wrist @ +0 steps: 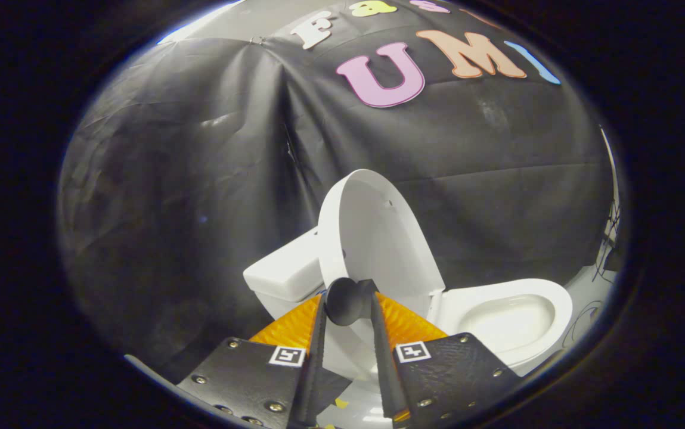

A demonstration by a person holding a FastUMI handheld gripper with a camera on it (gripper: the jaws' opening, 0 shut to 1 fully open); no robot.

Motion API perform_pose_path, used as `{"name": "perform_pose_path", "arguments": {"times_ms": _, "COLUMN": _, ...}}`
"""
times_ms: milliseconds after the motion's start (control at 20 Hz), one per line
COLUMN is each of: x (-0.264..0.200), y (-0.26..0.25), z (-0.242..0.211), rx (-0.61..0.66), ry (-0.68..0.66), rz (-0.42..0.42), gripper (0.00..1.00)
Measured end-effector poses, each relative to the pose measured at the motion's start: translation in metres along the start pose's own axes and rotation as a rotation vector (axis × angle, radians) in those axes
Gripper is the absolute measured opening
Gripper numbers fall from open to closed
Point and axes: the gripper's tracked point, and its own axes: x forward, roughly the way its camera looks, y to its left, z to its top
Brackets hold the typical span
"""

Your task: Open the toilet lid.

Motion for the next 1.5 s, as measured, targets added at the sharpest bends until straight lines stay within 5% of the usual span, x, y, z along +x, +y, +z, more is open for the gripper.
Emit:
{"name": "perform_pose_path", "arguments": {"times_ms": 400, "x": -0.02, "y": -0.043, "z": 0.023, "rx": -0.084, "ry": -0.071, "rz": -0.134, "gripper": 0.93}}
{"name": "perform_pose_path", "arguments": {"times_ms": 650, "x": -0.038, "y": -0.064, "z": 0.038, "rx": -0.023, "ry": -0.125, "rz": -0.127, "gripper": 0.93}}
{"name": "perform_pose_path", "arguments": {"times_ms": 1000, "x": -0.062, "y": -0.115, "z": 0.05, "rx": -0.025, "ry": -0.168, "rz": -0.22, "gripper": 0.93}}
{"name": "perform_pose_path", "arguments": {"times_ms": 1500, "x": -0.115, "y": -0.162, "z": 0.062, "rx": -0.11, "ry": -0.203, "rz": -0.306, "gripper": 0.93}}
